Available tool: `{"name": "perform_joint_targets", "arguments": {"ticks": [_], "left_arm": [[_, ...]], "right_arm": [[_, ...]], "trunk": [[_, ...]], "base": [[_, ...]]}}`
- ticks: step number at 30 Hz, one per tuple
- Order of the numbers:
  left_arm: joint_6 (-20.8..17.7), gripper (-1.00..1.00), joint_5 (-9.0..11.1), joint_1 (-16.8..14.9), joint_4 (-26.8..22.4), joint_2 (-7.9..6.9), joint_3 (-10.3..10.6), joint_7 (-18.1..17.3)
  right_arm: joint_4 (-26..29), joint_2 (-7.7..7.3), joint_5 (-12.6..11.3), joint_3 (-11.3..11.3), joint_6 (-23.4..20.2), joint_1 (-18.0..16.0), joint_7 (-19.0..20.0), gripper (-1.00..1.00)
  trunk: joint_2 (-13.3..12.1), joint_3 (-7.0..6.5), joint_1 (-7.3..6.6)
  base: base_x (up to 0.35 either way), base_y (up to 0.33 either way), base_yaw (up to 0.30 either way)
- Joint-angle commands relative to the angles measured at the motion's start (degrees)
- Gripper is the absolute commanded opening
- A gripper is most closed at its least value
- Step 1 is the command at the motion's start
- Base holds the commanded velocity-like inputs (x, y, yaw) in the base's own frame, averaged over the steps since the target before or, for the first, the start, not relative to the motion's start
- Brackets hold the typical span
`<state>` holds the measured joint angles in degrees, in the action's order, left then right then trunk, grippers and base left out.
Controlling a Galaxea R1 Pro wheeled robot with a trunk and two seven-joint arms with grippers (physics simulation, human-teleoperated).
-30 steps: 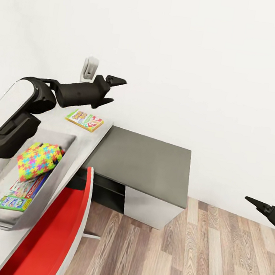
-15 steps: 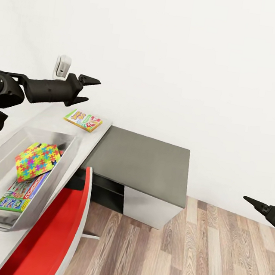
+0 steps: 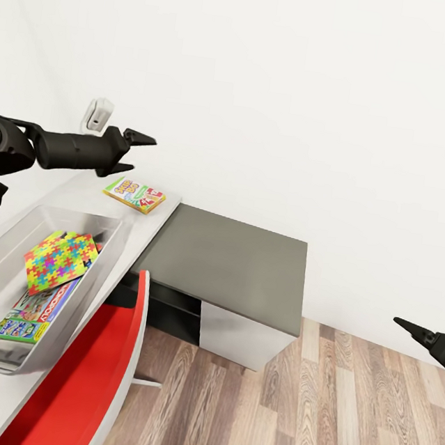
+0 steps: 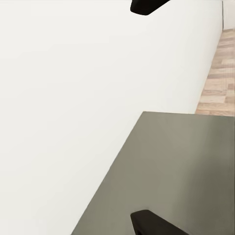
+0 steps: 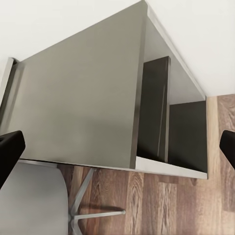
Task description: Put all the toys in the child's room - the three board games (two on the bed and one on the table), the two jigsaw puzzles on the table, and the tennis ball on the table - inside the toy box on the table in the child's room.
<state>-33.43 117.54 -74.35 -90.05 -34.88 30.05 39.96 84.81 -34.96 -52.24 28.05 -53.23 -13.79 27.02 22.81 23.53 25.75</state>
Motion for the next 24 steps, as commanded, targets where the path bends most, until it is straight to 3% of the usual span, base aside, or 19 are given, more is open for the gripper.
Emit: {"name": "perform_joint_targets", "arguments": {"ticks": [1,13,24], "left_arm": [[0.1,1.00,0.5,-0.1,0.0,-0.07,0.1,0.8],[0.1,1.00,0.7,-0.1,0.0,-0.12,0.3,2.0],[0.1,1.00,0.7,-0.1,0.0,-0.10,1.4,2.1]], "right_arm": [[0.0,-0.01,0.2,0.1,-0.3,-0.1,0.3,1.00],[0.0,0.00,0.2,0.0,-0.3,-0.1,0.3,1.00],[0.0,0.00,0.2,0.0,-0.3,-0.1,0.3,1.00]], "trunk": [[0.1,0.10,0.03],[0.1,0.10,0.03],[0.1,0.10,0.03]], "base": [[0.000,0.000,0.000],[0.032,-0.007,0.000],[0.242,-0.105,0.000]]}}
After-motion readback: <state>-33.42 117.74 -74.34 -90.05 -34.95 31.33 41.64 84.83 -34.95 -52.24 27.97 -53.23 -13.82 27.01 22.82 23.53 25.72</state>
